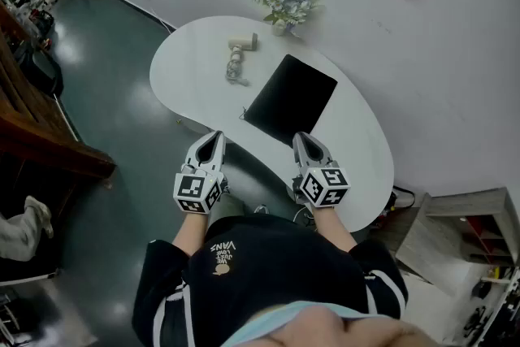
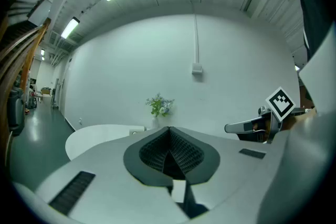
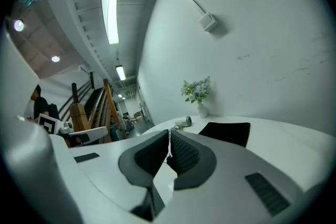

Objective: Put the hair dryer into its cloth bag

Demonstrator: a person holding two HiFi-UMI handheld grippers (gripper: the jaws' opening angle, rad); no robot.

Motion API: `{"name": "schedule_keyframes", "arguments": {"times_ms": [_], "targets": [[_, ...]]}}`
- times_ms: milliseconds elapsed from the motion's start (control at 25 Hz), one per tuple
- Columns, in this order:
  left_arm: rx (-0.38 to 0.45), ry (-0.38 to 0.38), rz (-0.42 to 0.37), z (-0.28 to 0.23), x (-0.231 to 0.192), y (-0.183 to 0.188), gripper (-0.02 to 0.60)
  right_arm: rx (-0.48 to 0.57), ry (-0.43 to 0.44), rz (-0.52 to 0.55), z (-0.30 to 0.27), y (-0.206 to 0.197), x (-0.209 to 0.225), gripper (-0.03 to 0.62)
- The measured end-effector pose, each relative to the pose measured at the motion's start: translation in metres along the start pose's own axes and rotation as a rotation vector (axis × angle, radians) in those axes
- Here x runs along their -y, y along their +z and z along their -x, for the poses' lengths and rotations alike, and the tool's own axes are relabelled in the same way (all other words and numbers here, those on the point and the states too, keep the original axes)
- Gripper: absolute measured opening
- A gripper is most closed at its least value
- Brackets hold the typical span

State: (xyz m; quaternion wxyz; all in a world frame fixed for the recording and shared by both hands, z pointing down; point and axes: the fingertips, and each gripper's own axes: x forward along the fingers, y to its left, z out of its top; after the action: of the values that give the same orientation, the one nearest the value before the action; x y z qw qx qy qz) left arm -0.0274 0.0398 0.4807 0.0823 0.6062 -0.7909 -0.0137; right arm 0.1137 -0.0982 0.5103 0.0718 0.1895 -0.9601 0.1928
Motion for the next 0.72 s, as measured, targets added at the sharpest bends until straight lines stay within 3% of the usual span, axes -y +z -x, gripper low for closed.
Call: {"name": "schedule_keyframes", "arguments": {"times_ms": [200, 320, 440, 720], "targets": [[-0.007, -0.031, -0.001, -0.023, -0.021, 0.003, 0.031, 0.015, -0.046, 0.041, -0.02, 0.006, -0.001, 0.048], [-0.028, -0.078, 0.026, -0.04, -0.033, 0.001, 0.108, 0.006, -0.082, 0.06, -0.033, 0.005, -0.001, 0.063], [-0.08, -0.128, 0.048, -0.059, -0.046, -0.005, 0.192, -0.019, -0.11, 0.043, -0.049, 0.002, -0.001, 0.162], [-0.178, -0.248, 0.037, -0.096, -0.09, -0.014, 0.25, -0.021, -0.236, 0.023, -0.086, -0.003, -0.002, 0.17]]}}
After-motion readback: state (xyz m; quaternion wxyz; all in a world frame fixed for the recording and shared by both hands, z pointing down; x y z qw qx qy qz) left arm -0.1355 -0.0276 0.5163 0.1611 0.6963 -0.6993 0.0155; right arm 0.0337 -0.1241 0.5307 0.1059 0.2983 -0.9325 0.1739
